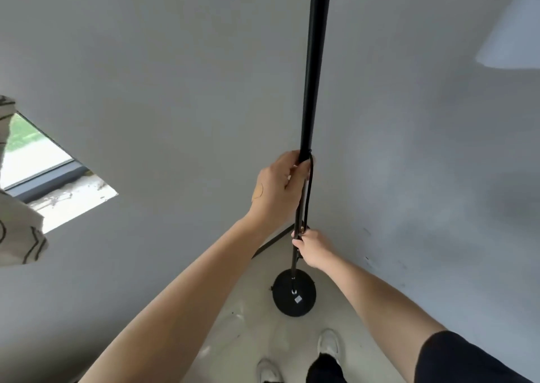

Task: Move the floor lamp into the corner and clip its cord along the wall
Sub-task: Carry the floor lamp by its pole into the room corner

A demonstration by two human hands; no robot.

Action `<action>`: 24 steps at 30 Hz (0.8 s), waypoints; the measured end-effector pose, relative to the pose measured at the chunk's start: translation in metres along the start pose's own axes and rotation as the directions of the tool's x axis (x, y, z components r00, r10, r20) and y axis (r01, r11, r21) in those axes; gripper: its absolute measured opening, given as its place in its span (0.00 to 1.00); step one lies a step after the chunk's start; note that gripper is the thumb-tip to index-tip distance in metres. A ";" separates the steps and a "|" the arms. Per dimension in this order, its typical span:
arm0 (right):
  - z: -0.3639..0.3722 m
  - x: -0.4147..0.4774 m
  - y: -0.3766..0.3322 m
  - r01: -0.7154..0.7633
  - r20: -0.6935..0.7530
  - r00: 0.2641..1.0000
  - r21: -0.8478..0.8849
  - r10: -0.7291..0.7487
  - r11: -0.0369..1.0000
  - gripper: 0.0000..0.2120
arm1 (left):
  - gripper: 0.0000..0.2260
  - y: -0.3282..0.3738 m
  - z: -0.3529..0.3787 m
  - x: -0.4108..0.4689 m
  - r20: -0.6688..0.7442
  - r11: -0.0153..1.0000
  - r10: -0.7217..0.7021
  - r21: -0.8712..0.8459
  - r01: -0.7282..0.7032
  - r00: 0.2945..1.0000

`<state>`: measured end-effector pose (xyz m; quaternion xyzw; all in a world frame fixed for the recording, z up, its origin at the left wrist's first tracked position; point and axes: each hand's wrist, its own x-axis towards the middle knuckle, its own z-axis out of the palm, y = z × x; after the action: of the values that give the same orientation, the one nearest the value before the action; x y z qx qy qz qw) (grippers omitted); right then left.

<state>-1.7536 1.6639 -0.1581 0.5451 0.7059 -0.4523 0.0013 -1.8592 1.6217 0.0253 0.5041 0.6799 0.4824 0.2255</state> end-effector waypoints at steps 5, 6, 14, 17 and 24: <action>0.004 0.025 -0.006 -0.032 -0.005 0.999 0.010 0.032 0.999 0.11 | 0.18 -0.015 0.002 0.015 0.009 0.999 0.013 0.037 -0.013 1.000; 0.006 0.027 -0.008 -0.040 0.002 0.999 0.010 0.040 0.999 0.11 | 0.20 -0.018 0.001 0.016 0.014 0.999 0.013 0.047 -0.014 1.000; -0.005 0.041 -0.040 0.115 0.075 0.991 -0.069 -0.110 0.991 0.08 | 0.28 -0.049 -0.006 0.030 0.048 0.987 -0.019 0.158 0.011 0.999; -0.009 0.046 -0.053 0.168 0.059 0.985 -0.084 -0.164 0.982 0.09 | 0.26 -0.066 -0.007 0.032 0.069 0.981 -0.062 0.189 0.048 0.996; 0.001 0.056 -0.075 0.154 -0.012 0.988 -0.110 -0.157 0.982 0.10 | 0.18 -0.081 -0.016 0.044 0.114 0.975 -0.053 0.220 0.026 0.992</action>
<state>-1.8349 1.7063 -0.1384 0.4921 0.7699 -0.4061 -0.0118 -1.9267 1.6523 -0.0317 0.5400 0.7239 0.3694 0.2186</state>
